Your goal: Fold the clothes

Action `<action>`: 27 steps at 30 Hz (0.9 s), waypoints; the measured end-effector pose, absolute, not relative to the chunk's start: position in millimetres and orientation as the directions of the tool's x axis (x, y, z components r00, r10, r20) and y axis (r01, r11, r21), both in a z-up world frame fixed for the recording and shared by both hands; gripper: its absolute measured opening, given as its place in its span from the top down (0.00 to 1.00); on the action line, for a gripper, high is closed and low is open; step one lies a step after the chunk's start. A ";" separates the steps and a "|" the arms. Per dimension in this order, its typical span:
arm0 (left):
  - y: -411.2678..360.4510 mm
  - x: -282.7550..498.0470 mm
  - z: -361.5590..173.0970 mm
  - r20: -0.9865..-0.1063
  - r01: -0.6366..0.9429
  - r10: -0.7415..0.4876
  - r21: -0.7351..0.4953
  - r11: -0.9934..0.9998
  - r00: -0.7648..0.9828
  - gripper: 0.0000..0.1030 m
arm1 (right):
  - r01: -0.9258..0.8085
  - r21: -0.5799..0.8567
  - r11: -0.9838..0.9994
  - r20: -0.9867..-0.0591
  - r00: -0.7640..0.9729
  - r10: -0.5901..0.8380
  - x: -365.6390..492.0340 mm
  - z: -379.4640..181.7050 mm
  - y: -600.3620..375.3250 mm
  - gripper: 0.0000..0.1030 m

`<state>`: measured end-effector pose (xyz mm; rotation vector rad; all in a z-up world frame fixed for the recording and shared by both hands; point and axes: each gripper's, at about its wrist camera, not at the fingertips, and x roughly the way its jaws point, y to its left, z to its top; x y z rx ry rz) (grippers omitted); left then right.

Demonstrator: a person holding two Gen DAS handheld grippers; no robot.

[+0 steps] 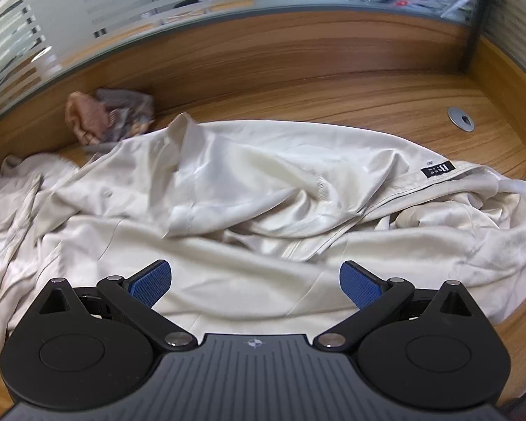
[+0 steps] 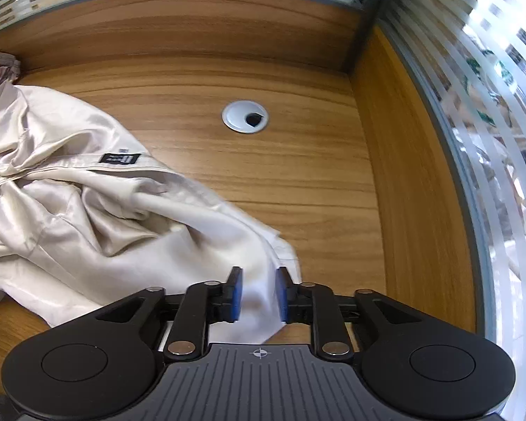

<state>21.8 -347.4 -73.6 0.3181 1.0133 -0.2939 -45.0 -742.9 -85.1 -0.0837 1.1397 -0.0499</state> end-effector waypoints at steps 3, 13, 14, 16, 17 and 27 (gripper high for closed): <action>-359.0 28.6 -82.8 -0.863 0.413 -0.108 0.123 0.903 0.493 0.00 | -0.041 -0.068 0.997 -0.901 0.431 -0.044 -41.2 -86.8 -733.9 0.64; -386.2 38.5 -122.2 -0.882 0.529 -0.138 0.139 0.837 0.450 0.08 | -0.113 0.003 0.994 -0.892 0.448 0.054 -25.5 -91.6 -691.2 0.60; -388.7 38.2 -125.8 -0.884 0.543 -0.136 0.148 0.827 0.448 0.15 | -0.114 0.009 0.993 -0.892 0.449 0.059 -25.0 -92.0 -688.2 0.60; -392.6 37.2 -132.4 -0.885 0.569 -0.136 0.161 0.806 0.444 0.30 | -0.115 0.018 0.993 -0.891 0.449 0.068 -22.4 -94.4 -683.1 0.60; -394.2 36.8 -135.9 -0.887 0.582 -0.138 0.165 0.796 0.441 0.41 | -0.116 0.022 0.993 -0.891 0.449 0.072 -21.7 -95.1 -680.8 0.60; -390.7 46.1 -152.0 -0.880 0.620 -0.153 0.184 0.763 0.450 0.98 | -0.128 0.026 0.991 -0.891 0.446 0.081 -19.6 -93.8 -660.4 0.60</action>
